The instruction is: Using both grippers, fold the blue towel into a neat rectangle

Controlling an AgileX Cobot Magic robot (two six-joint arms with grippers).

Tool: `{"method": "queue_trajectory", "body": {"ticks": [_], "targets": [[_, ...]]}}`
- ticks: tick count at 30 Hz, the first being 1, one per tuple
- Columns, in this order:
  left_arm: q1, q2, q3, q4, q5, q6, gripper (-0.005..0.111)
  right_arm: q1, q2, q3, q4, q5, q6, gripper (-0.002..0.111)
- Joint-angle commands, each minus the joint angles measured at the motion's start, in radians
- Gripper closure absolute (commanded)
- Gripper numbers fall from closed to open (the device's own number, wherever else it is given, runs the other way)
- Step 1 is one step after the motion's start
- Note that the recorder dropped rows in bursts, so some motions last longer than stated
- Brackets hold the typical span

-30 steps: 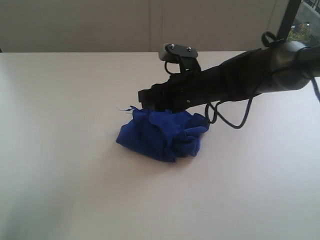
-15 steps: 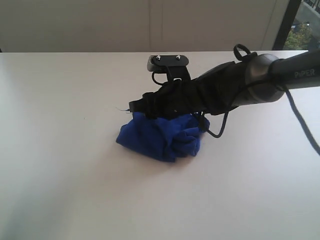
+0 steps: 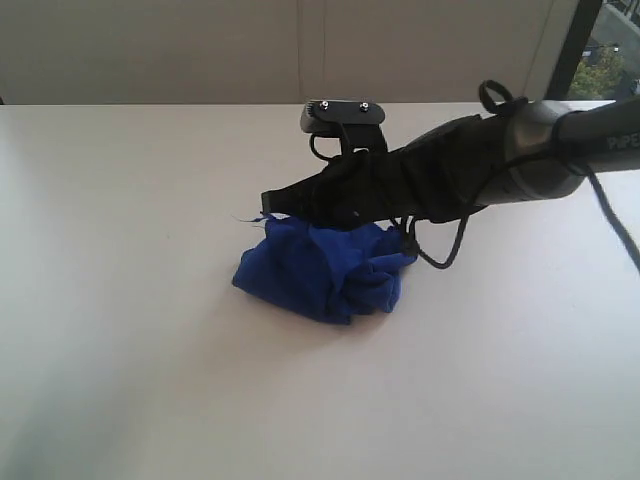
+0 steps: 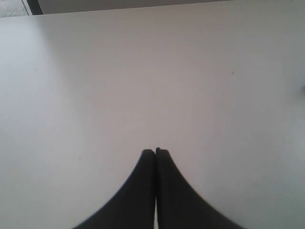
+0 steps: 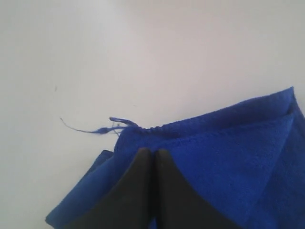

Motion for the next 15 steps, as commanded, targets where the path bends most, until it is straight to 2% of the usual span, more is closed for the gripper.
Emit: {"method": "queue_trajectory", "body": {"ticks": [1, 6, 15], "targets": [[0.004, -0.005, 0.006, -0.003, -0.005, -0.009, 0.107, -0.089, -0.069, 0.060, 0.003, 0.093, 0.009, 0.108], [0.004, -0.005, 0.006, -0.003, -0.005, -0.009, 0.107, -0.197, -0.124, 0.145, -0.001, 0.175, 0.009, 0.108], [0.004, -0.005, 0.006, -0.003, -0.005, -0.009, 0.107, -0.291, -0.227, 0.239, -0.003, 0.173, 0.009, 0.108]]}}
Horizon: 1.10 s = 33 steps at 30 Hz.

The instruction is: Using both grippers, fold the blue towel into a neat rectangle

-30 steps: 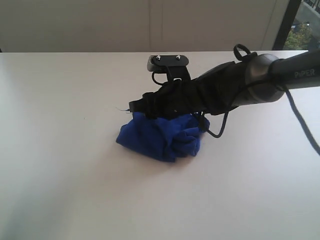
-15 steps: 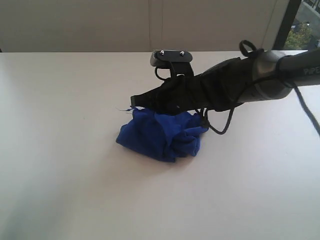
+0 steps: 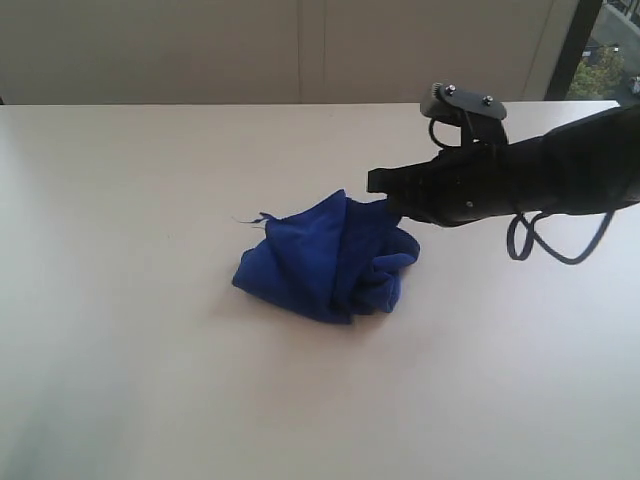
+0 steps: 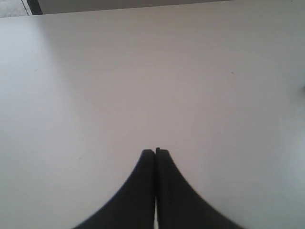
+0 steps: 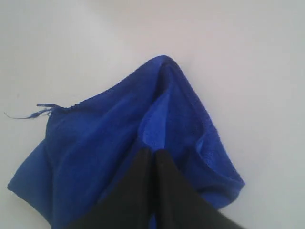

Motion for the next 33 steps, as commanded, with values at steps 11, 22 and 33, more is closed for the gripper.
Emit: {"method": "queue_trajectory", "body": {"ticks": [11, 22, 33], "targets": [[0.004, -0.005, 0.006, -0.003, -0.005, -0.009, 0.107, -0.058, -0.042, 0.040, -0.005, 0.026, 0.003, 0.108], [0.004, -0.005, 0.006, -0.003, -0.005, -0.009, 0.107, -0.058, -0.042, 0.040, -0.005, 0.037, 0.003, 0.108], [0.004, -0.005, 0.006, -0.020, -0.079, -0.036, 0.107, -0.058, -0.042, 0.040, -0.005, 0.047, 0.003, 0.108]]}}
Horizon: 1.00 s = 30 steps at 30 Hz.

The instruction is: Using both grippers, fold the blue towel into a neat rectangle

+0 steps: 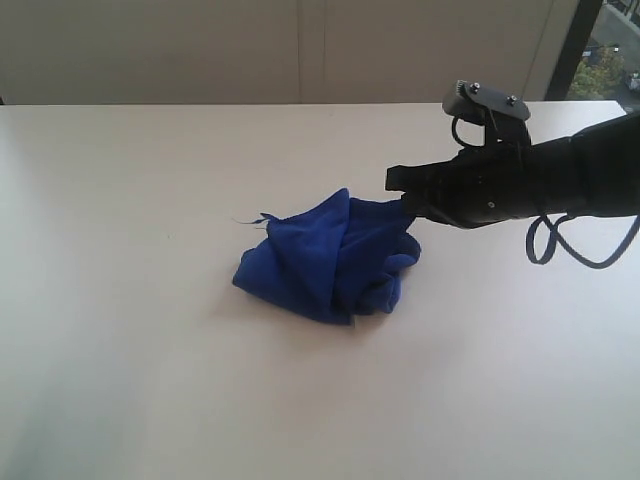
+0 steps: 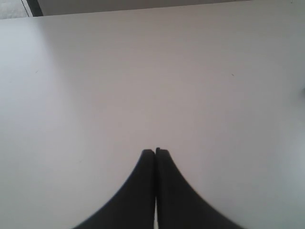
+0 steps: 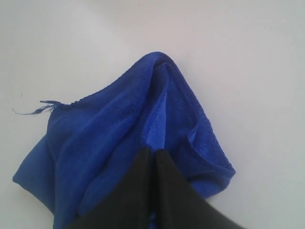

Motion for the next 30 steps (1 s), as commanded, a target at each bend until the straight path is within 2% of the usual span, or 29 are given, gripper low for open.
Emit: {"method": "queue_trajectory", "body": {"ticks": [1, 7, 14, 17, 20, 25, 30], "targets": [[0.004, -0.005, 0.006, -0.022, -0.082, -0.034, 0.107, -0.011, -0.007, 0.003, -0.001, 0.005, 0.001, 0.108], [0.004, -0.005, 0.006, -0.064, -0.255, -0.063, 0.107, -0.011, -0.007, 0.003, -0.002, 0.013, -0.001, 0.108], [0.004, -0.005, 0.006, -0.097, -0.432, -0.318, 0.107, -0.011, -0.007, 0.003, -0.004, 0.015, -0.001, 0.108], [0.004, 0.010, -0.053, -0.093, -0.343, -0.380, 0.107, -0.011, -0.007, 0.003, -0.004, 0.018, -0.001, 0.108], [0.004, 0.106, -0.179, -0.091, -0.181, -0.326, 0.107, -0.011, -0.007, 0.003, -0.004, 0.025, -0.001, 0.108], [0.004, 0.391, -0.384, -0.091, -0.022, -0.184, 0.107, -0.011, -0.007, 0.003, -0.006, 0.030, -0.001, 0.108], [-0.009, 0.693, -0.522, -0.116, 0.103, -0.116, 0.107, -0.011, -0.007, 0.003, -0.023, 0.048, 0.008, 0.108]]}}
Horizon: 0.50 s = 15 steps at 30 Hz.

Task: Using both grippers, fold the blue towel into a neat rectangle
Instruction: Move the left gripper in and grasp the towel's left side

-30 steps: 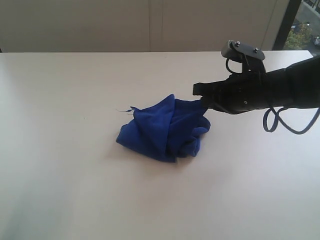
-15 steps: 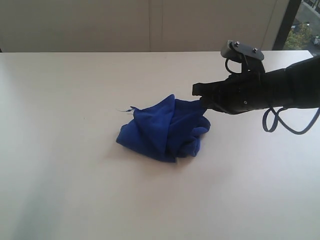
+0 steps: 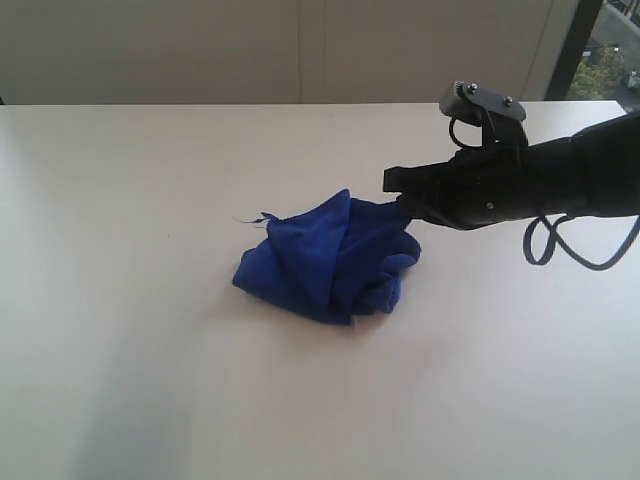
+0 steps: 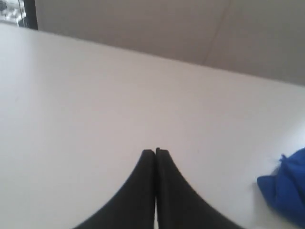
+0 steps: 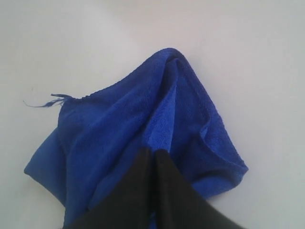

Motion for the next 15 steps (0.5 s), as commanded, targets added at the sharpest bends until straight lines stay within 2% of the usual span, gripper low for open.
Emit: {"method": "queue_trajectory", "body": {"ticks": [1, 5, 15], "targets": [[-0.017, 0.280, -0.113, -0.047, 0.132, 0.105, 0.107, -0.011, -0.007, 0.003, -0.017, 0.017, 0.010, 0.108], [-0.054, 0.509, -0.193, -0.174, 0.202, 0.261, 0.107, -0.011, -0.007, 0.003, -0.017, 0.019, 0.006, 0.108], [-0.179, 0.962, -0.453, -0.628, 0.297, 0.686, 0.107, -0.011, -0.007, 0.003, -0.017, 0.042, 0.006, 0.108]]}}
